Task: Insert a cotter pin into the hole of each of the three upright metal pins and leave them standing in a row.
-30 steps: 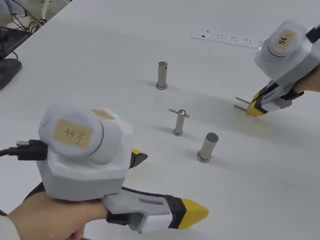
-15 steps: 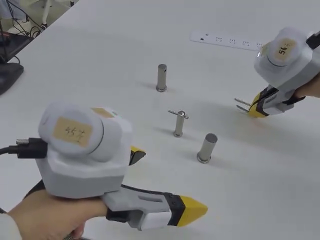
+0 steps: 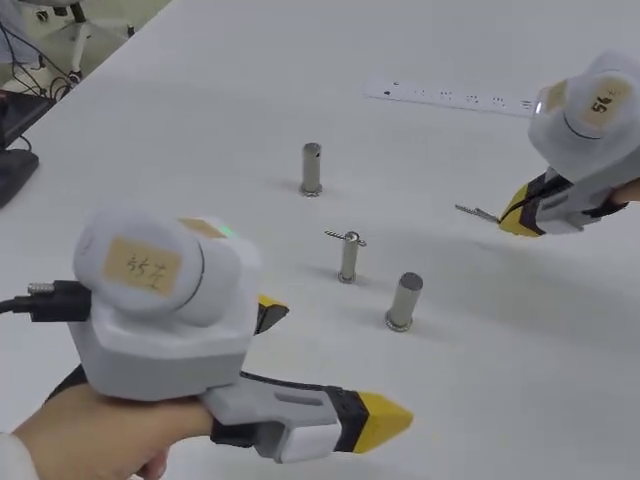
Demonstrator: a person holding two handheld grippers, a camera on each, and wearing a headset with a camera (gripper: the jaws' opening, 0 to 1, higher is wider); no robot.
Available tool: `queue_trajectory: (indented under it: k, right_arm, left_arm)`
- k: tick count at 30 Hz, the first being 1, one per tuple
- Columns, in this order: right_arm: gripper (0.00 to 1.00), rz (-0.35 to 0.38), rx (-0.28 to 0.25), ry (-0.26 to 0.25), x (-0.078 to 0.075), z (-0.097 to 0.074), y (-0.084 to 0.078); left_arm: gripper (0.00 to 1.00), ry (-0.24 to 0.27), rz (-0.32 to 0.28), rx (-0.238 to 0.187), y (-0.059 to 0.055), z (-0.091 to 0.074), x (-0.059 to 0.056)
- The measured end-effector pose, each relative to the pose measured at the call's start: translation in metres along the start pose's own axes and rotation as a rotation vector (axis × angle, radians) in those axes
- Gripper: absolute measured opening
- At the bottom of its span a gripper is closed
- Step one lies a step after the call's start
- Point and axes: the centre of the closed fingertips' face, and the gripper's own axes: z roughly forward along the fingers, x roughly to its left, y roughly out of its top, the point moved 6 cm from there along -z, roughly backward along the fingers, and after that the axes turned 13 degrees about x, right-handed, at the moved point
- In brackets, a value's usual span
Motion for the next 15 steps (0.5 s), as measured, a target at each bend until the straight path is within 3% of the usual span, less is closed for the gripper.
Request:
queue_trajectory:
  k: [9,12,15]
  right_arm:
    - [0.02,-0.043,-0.023,-0.087,0.005,-0.023,0.0]
    - [0.02,-0.079,-0.018,-0.166,0.005,-0.03,-0.001]
    - [0.02,-0.078,-0.033,-0.193,0.01,-0.036,-0.001]
  left_arm:
    - [0.84,0.024,0.028,-0.007,0.008,-0.009,0.007]
    - [0.84,0.034,0.032,-0.014,0.011,-0.014,0.01]
    - [0.83,0.039,0.026,-0.027,0.014,-0.019,0.012]
